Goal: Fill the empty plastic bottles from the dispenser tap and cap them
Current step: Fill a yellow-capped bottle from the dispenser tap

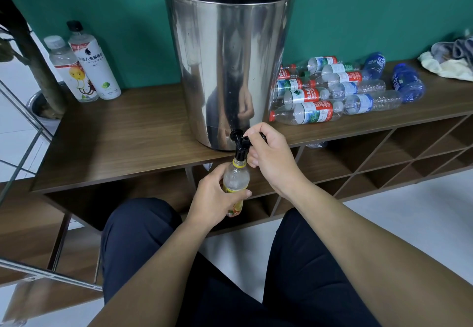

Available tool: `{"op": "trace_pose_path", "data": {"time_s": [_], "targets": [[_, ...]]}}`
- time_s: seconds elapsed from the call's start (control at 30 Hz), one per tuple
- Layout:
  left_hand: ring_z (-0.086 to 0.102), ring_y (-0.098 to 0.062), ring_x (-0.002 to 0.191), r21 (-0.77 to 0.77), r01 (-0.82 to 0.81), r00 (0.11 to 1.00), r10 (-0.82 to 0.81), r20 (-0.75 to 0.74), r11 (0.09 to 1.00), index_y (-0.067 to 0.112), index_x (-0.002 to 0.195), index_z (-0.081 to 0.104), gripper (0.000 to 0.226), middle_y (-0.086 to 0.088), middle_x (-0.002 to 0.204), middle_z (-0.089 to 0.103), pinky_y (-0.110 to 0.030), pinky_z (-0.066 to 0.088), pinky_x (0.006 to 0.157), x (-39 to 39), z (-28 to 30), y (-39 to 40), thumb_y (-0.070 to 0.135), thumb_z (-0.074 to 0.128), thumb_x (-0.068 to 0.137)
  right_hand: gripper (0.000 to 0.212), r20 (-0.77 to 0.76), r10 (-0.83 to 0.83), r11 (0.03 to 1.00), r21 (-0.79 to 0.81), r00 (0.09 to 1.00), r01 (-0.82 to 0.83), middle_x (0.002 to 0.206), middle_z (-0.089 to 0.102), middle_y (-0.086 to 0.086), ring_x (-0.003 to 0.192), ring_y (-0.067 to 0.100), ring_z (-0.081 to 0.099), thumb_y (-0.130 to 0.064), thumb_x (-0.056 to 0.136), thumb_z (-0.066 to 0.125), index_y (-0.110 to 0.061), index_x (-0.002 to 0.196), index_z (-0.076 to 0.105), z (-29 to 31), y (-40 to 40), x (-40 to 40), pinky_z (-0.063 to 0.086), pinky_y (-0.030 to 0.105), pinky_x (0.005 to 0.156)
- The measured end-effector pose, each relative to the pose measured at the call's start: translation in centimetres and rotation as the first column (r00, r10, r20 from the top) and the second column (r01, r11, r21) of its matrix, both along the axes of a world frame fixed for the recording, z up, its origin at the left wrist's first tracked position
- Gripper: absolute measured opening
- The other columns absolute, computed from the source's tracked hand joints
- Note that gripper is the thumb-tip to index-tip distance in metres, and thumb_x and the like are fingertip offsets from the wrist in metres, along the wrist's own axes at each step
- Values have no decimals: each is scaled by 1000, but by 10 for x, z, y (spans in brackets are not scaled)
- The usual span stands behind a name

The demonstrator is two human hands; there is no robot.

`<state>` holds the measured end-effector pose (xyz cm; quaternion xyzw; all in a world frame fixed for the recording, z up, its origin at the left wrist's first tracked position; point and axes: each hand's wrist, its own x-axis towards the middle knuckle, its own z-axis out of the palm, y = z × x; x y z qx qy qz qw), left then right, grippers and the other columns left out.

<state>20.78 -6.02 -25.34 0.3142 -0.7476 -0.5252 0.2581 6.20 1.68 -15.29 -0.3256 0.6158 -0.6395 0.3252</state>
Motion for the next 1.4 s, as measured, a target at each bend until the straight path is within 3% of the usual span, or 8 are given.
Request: {"op": "trace_pose_path", "data": {"time_s": [0.23,0.37,1.03,1.4], "targets": [[73,-2,117,-4,0,1000,0,16,1000,37,136,72,67,21,121,79,-40,59,110,2,4,2,24,103,78,20,-20,2,1000,11,1000,-2,61,34,-4,57,14,32,-20,115,54,-11,100,62,1,1,0,33,34,57],[73,-2,117,-4,2,1000,-2,16,1000,36,136,72,67,20,121,79,-43,58,111,2,4,2,23,102,78,21,-20,-6,1000,11,1000,6,64,33,-1,58,14,32,-20,115,54,-5,103,61,0,1,0,34,33,56],[75,-4,113,17,-1,1000,1,11,1000,36,133,73,65,18,117,81,-46,60,108,1,4,3,21,103,77,22,-32,-21,1000,-4,999,21,61,35,-5,57,13,32,-18,115,54,-14,95,62,3,2,4,31,33,56],[74,-3,115,23,4,1000,-4,16,1000,37,136,72,68,19,120,80,-47,59,110,2,3,2,24,103,77,20,-154,-87,996,21,984,92,59,44,-6,58,15,41,-24,113,55,-14,98,63,2,4,8,37,34,59]]}}
